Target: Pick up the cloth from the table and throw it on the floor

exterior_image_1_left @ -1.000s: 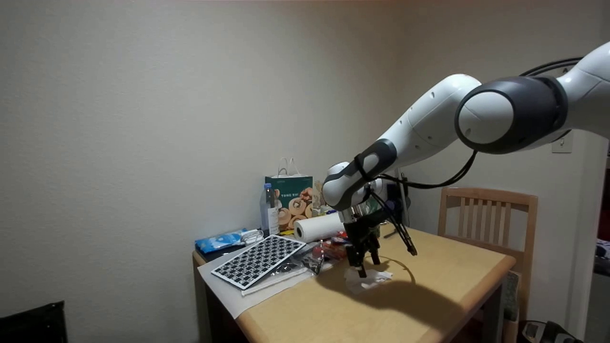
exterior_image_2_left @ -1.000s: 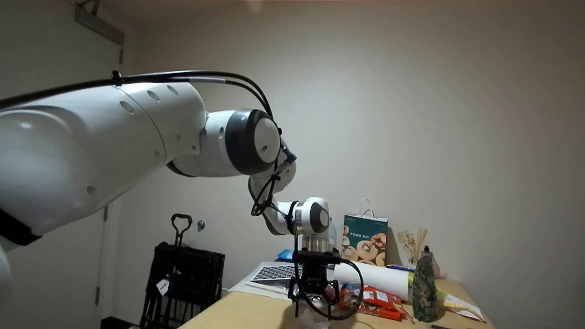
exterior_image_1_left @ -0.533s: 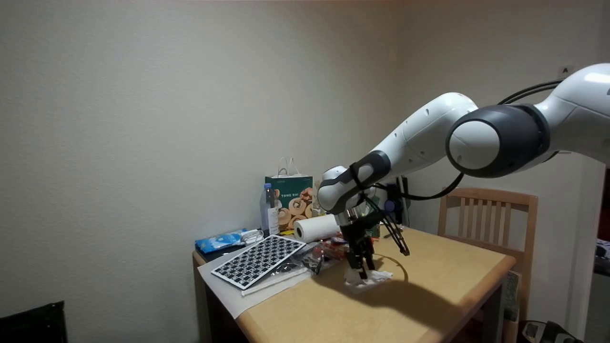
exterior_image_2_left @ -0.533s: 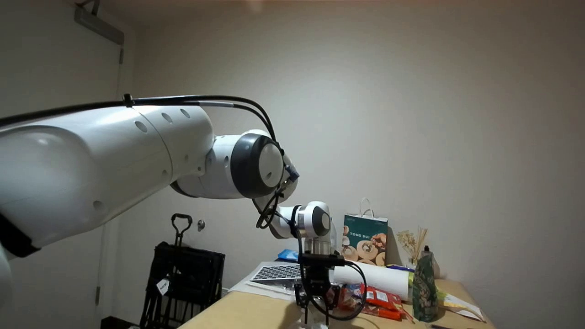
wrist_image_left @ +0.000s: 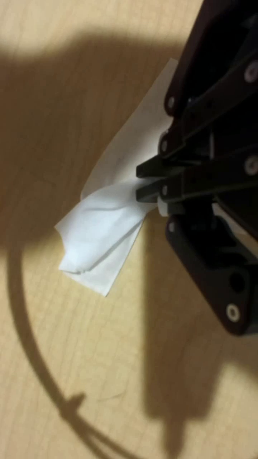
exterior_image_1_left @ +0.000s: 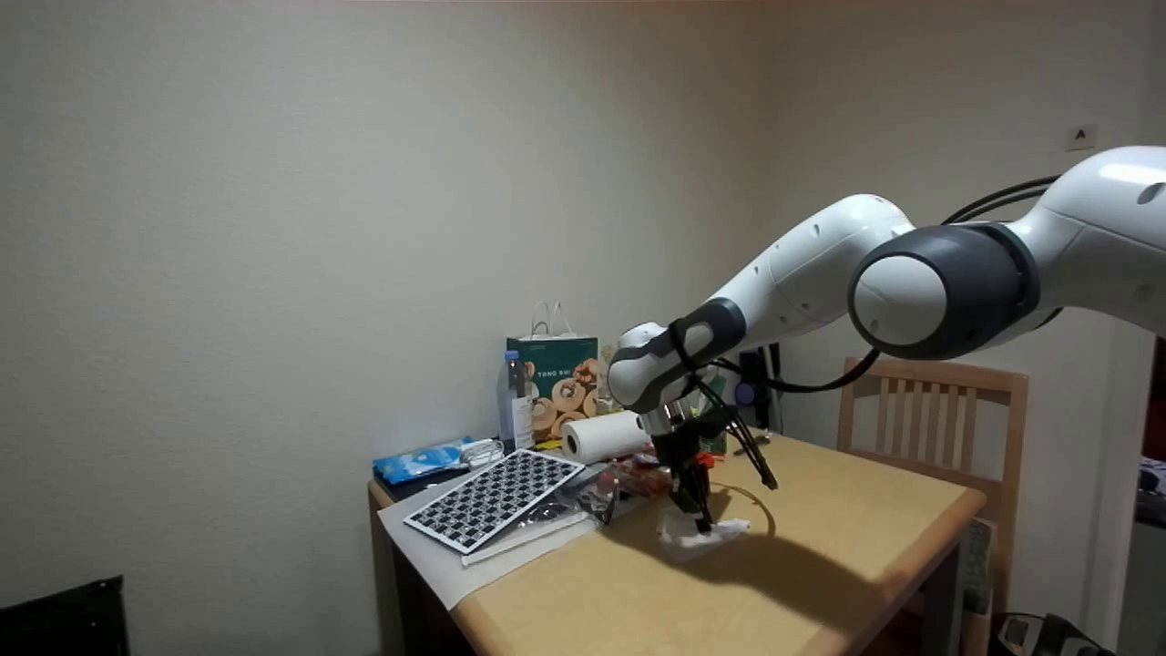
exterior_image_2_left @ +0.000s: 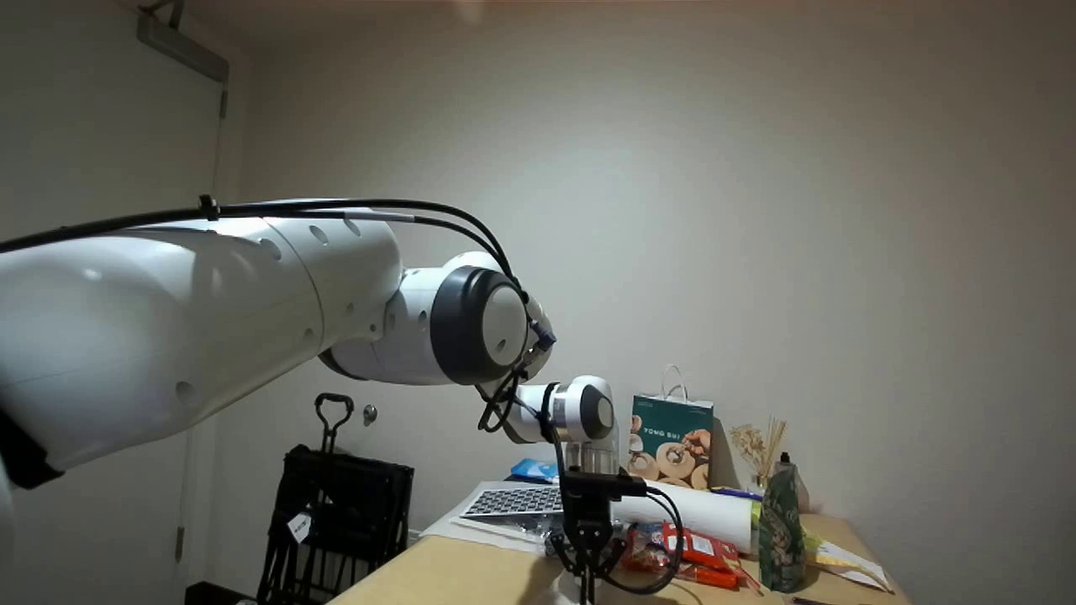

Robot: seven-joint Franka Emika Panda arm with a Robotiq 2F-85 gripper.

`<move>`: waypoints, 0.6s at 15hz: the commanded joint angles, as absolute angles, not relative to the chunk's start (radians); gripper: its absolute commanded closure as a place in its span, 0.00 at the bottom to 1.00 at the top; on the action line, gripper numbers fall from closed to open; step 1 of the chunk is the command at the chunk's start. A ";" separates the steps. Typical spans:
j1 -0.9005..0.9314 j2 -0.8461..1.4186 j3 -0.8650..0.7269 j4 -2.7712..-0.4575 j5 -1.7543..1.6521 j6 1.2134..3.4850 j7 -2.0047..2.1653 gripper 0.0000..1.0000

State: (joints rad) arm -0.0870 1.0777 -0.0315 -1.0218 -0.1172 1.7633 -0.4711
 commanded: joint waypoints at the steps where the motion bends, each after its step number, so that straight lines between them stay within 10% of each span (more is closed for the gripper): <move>1: -0.123 1.083 -0.006 -1.004 -0.122 1.740 -0.517 0.97; 9: -0.080 0.962 -0.003 -1.092 -0.125 1.764 -0.471 0.92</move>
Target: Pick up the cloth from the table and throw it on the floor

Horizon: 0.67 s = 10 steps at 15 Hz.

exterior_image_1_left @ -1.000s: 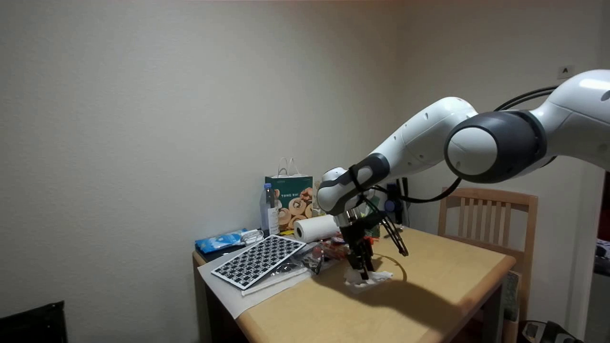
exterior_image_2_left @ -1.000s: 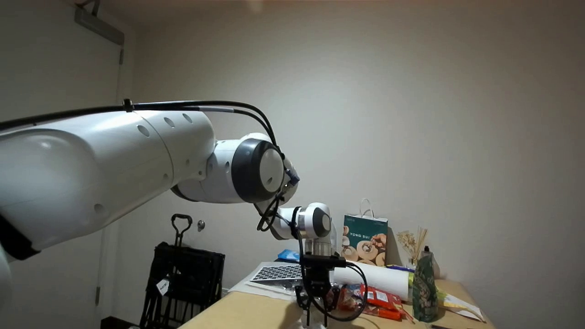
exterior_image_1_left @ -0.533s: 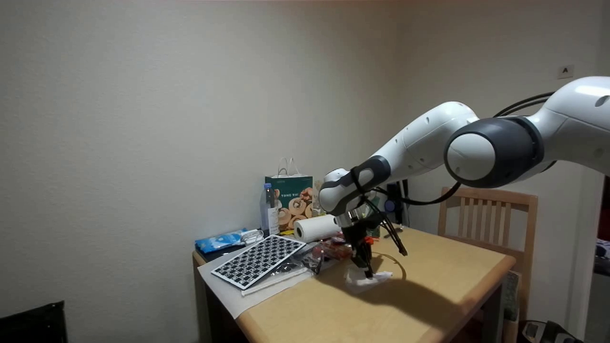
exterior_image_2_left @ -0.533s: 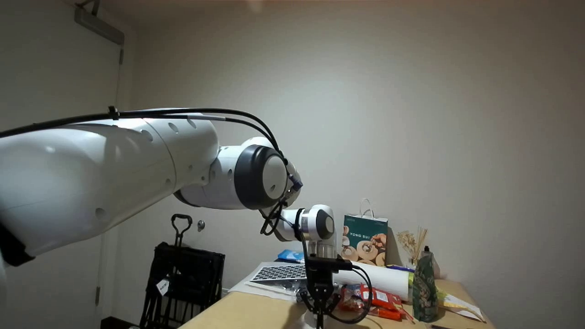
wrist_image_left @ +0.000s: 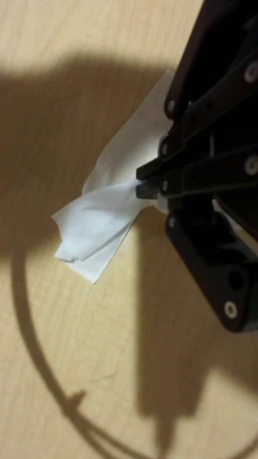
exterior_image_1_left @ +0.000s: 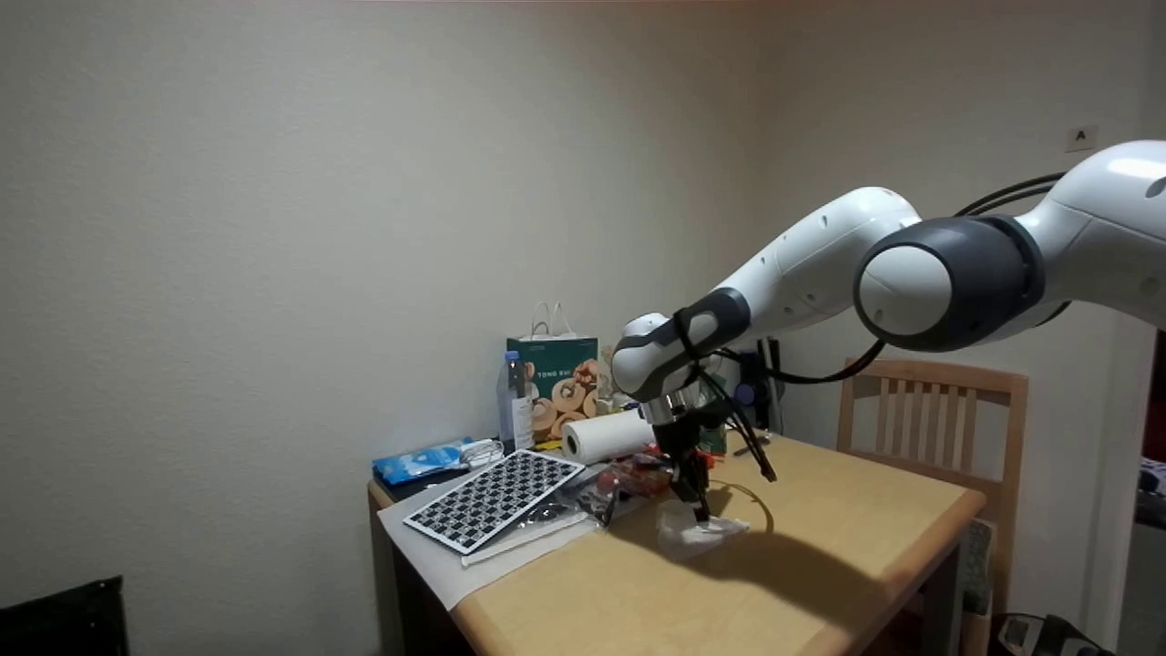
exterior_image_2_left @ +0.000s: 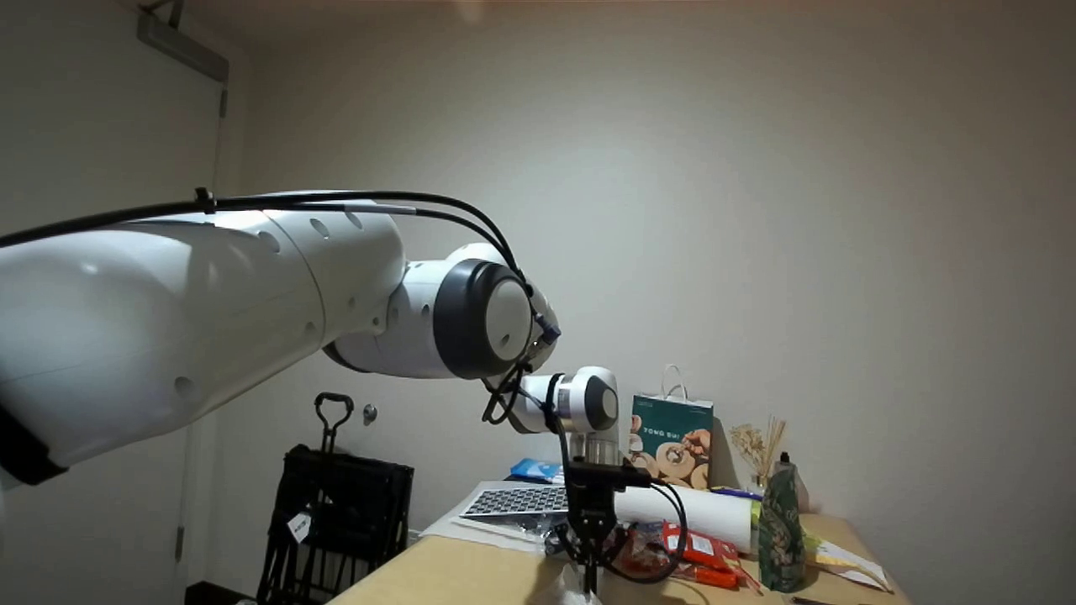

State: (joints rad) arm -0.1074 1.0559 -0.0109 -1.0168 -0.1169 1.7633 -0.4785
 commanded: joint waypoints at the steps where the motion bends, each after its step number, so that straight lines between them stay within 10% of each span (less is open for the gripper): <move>1: -0.067 0.944 0.000 -1.097 -0.123 1.761 -0.466 0.93; 9: -0.010 0.932 0.027 -1.045 -0.128 1.748 -0.461 0.93; 10: -0.012 0.931 0.026 -1.049 -0.128 1.748 -0.461 0.68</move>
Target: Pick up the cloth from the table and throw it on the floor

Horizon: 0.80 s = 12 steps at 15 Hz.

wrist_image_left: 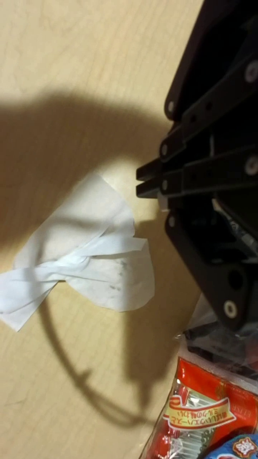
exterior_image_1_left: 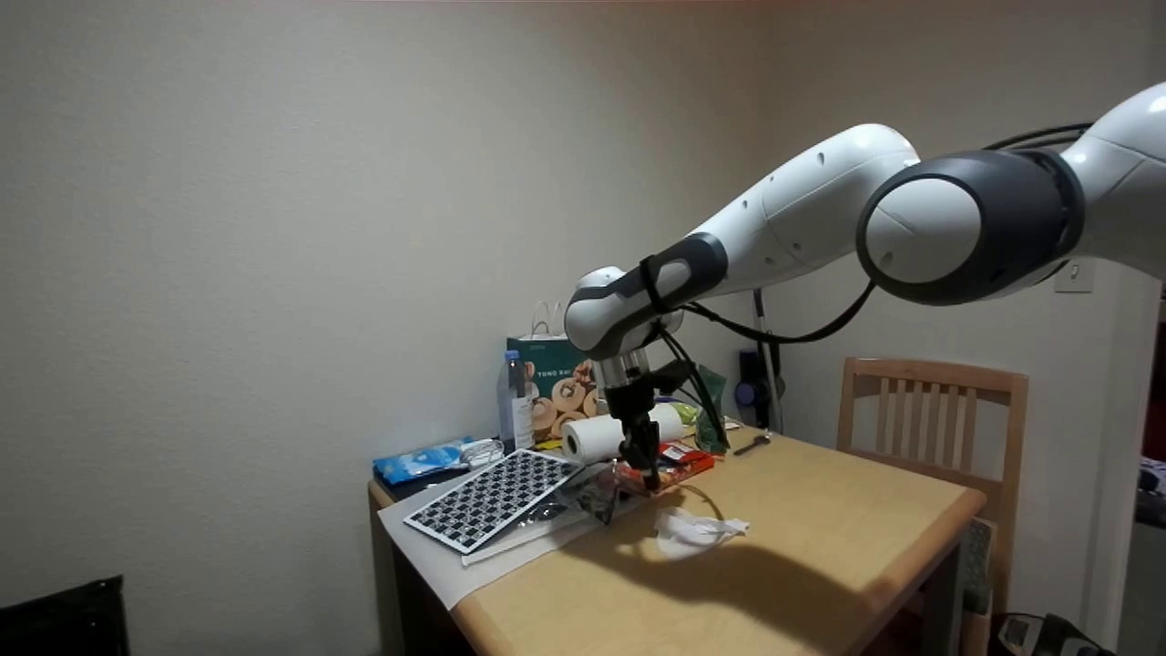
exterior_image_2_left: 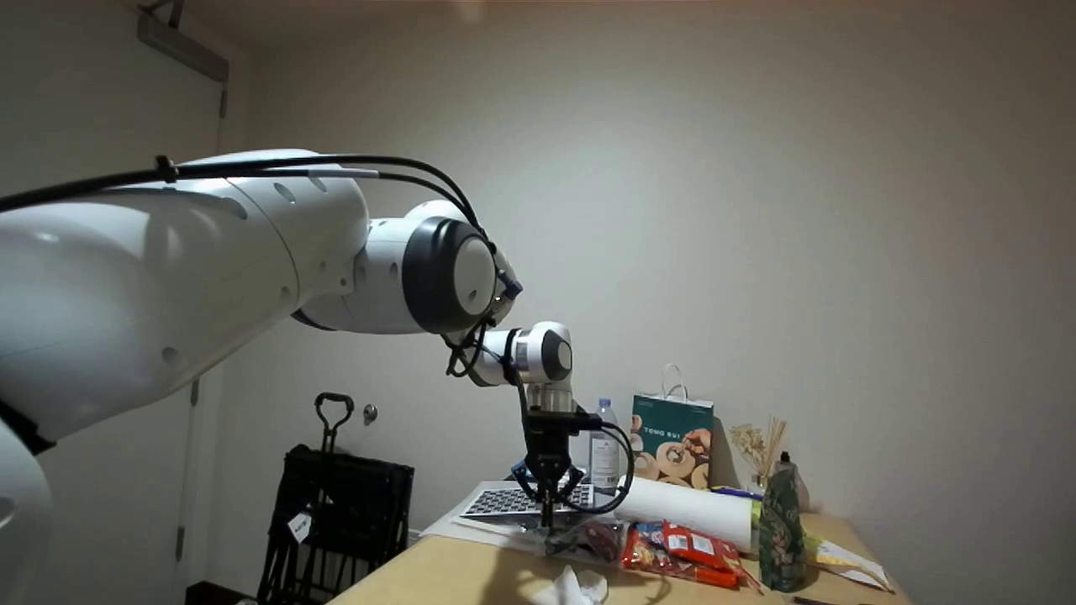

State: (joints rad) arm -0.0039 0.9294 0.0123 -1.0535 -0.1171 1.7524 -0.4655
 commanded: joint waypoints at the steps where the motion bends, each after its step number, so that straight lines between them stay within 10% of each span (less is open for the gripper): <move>1: -0.017 0.930 0.027 -1.056 -0.123 1.749 -0.457 0.67; 12: -0.107 0.933 0.006 -1.194 -0.056 1.872 -0.274 0.00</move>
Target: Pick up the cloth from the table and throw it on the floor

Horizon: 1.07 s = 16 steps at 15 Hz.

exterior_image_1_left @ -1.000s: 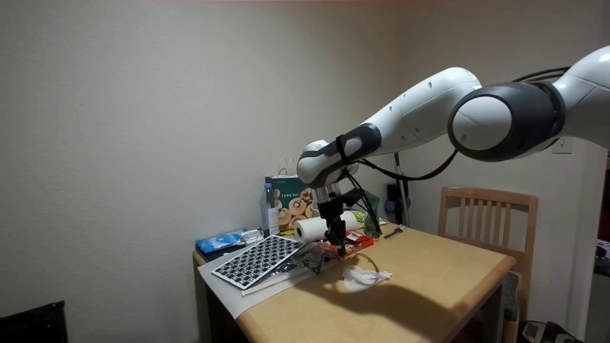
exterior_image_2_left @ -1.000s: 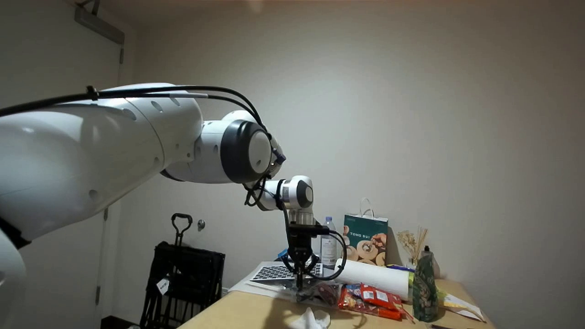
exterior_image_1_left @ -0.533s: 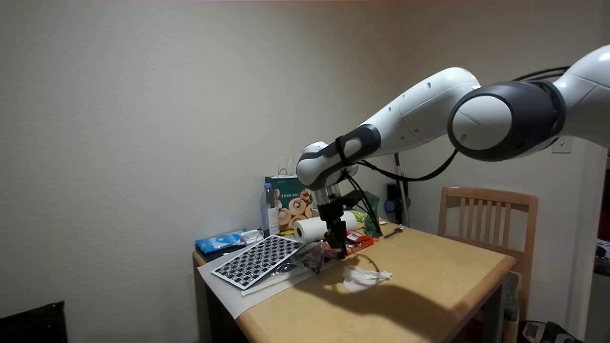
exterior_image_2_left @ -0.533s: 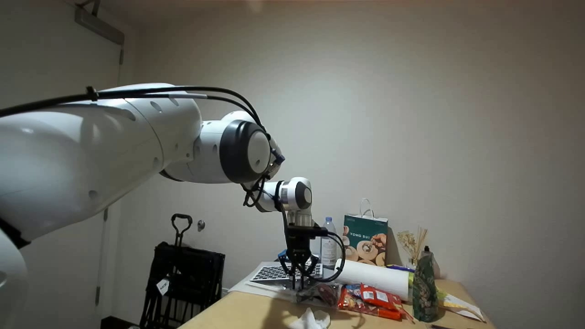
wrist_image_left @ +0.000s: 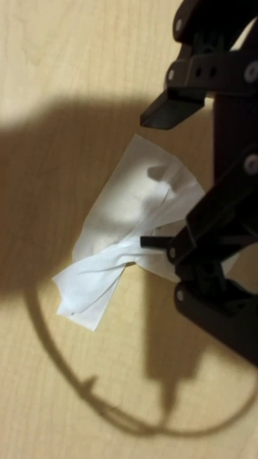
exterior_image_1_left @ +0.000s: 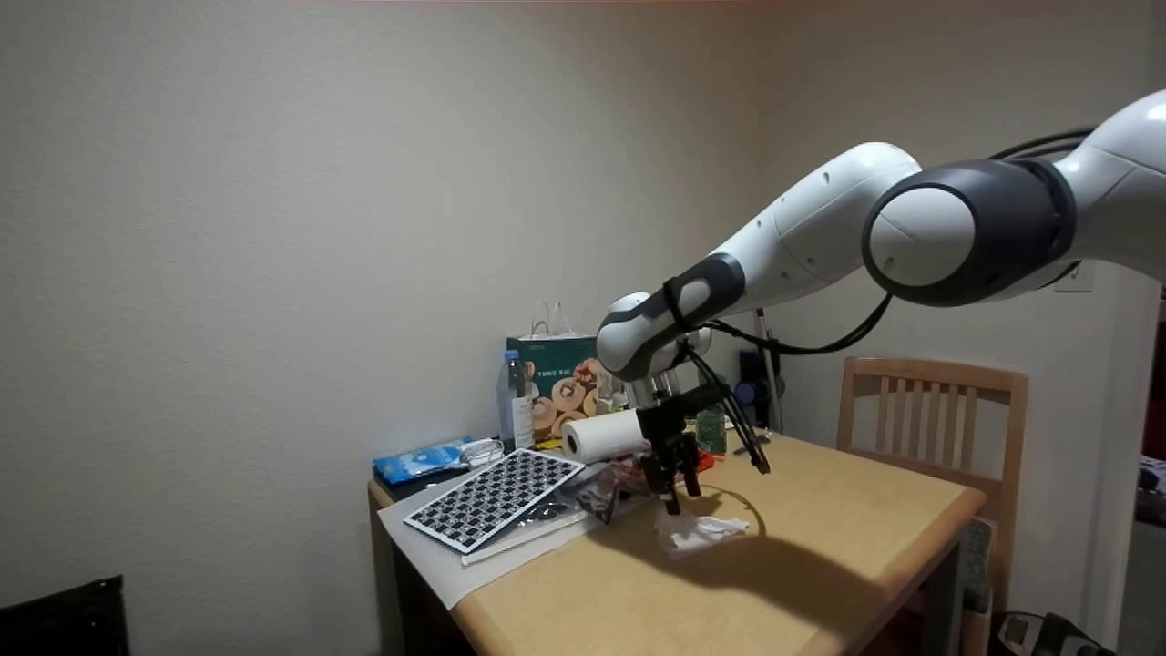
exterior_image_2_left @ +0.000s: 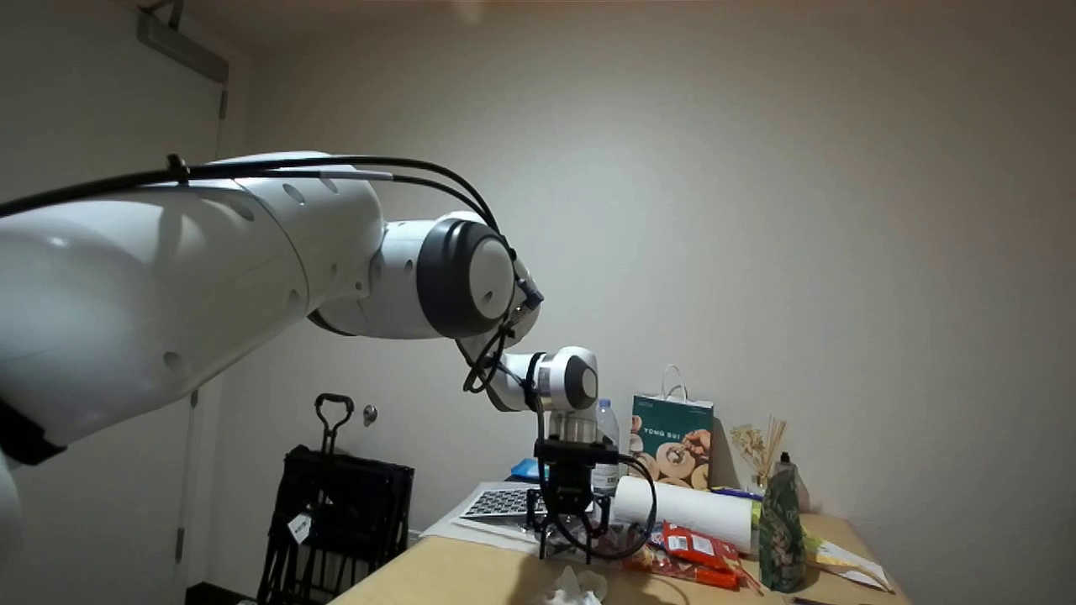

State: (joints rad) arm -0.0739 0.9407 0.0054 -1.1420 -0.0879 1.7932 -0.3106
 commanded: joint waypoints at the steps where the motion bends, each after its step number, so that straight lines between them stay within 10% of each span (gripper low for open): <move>1: -0.112 0.945 0.003 -1.189 -0.061 1.901 -0.279 0.00; 8: -0.129 1.007 0.005 -1.138 -0.067 1.958 -0.311 0.00; 16: -0.141 1.039 0.029 -1.097 -0.049 1.929 -0.337 0.66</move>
State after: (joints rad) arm -0.1188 1.0302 0.0082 -1.1198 -0.0783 1.9513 -0.3023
